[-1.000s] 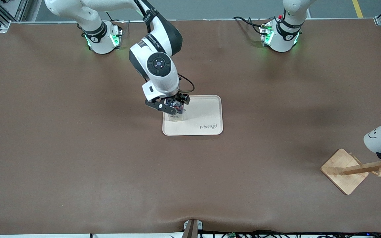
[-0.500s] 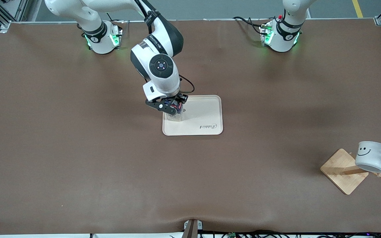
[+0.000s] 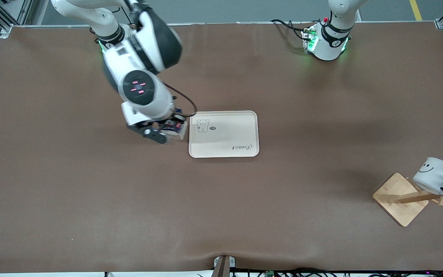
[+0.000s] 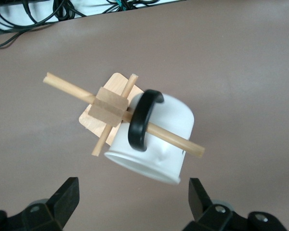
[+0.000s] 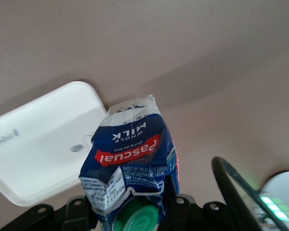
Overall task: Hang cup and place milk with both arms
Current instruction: 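Lift the milk carton off the tray with the right gripper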
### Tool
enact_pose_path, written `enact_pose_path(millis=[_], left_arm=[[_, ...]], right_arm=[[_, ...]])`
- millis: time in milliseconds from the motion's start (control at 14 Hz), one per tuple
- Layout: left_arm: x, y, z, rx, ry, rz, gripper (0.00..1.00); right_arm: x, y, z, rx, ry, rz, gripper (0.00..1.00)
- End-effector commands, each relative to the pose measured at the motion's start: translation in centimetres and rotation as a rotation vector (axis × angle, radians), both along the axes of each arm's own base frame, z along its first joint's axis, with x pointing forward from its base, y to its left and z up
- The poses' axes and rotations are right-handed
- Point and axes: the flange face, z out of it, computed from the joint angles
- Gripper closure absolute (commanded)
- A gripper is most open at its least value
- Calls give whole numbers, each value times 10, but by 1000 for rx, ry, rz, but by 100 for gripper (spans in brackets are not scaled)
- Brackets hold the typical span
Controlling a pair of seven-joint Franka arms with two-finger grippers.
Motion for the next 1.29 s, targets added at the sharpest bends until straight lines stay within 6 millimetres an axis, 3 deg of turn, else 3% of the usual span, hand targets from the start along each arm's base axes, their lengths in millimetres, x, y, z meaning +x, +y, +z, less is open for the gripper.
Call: enact_pose_path(millis=[0,214,357,571,643,786,929,1214], left_arm=[[-6,-8,17,1,4,62,0],[-8,-16,27,1,-2,89,0],[-12,-21,31,-6,28,136,0],[-16,-33,39,-6,49,177,0],[-17,-38,41,-5,51,186,0],[-21,-46,47,0,67,201,0],[-23,-57,53,47,69,188,0],[-30,-83,63,57,70,204,0]], right_arm=[[15,-97,29,45,74,59,100],[41,-208,32,144,72,131,100],[48,-277,28,157,67,109,100],[39,-367,8,166,53,111,100],[29,-388,-4,172,34,97,100],[-1,-408,-32,165,-39,83,100],[-34,-410,-63,154,-86,76,100],[-56,-425,-94,165,-85,94,100]])
